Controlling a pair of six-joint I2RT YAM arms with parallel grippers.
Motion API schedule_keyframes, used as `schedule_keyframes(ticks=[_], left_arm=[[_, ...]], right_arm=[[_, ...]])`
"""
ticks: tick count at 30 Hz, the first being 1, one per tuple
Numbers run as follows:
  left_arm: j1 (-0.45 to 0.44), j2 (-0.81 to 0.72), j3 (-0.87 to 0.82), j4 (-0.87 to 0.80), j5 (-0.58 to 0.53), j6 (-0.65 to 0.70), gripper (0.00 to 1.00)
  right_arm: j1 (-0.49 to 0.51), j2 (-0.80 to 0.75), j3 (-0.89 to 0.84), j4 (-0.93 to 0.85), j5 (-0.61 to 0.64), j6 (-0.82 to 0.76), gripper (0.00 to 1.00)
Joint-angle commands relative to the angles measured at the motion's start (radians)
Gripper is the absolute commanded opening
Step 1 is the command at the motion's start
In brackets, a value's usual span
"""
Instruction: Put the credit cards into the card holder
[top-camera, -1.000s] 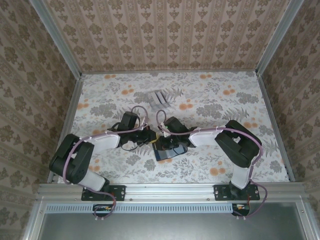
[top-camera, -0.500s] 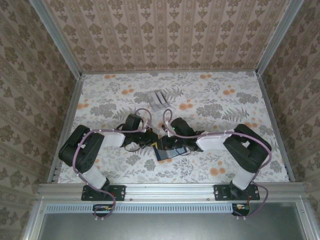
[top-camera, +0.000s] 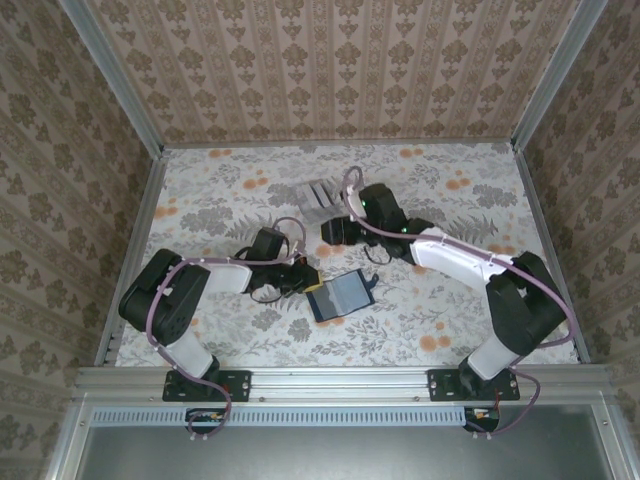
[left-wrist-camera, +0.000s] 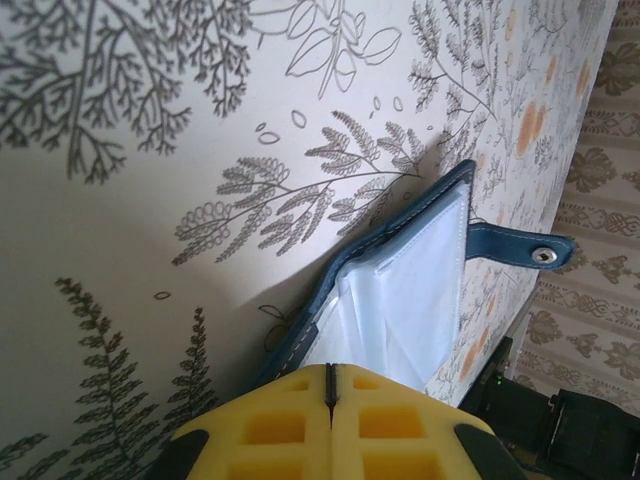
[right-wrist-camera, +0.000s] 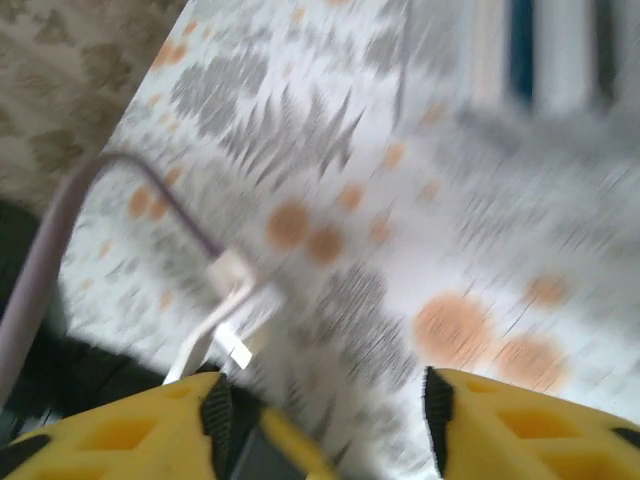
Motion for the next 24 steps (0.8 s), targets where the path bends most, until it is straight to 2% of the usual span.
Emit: schedule_keyframes(ticks=[1, 7, 12, 20, 24], left_arm=[[0.001, 0.005, 0.028, -0.042, 0.021, 0.042, 0.06], [-0.002, -0.018, 0.028, -0.071, 0.016, 0.043, 0.07], [-0.004, -0.027, 0.028, -0.085, 0.013, 0.042, 0.07], [-0.002, -0.017, 0.042, -0.081, 0.013, 0.037, 0.07], [0.0, -0.002, 0.063, -0.084, 0.026, 0.039, 0.07]], right_arm=[[-0.016, 0.119, 0.132, -0.083, 0.145, -0.14, 0.63], [-0.025, 0.348, 0.371, -0.1, 0.155, -0.235, 0.67], [-0.022, 0.509, 0.566, -0.197, 0.183, -0.283, 0.71], [-0.019, 0.668, 0.768, -0.32, 0.249, -0.297, 0.73], [-0.007, 0.706, 0.825, -0.375, 0.349, -0.325, 0.72]])
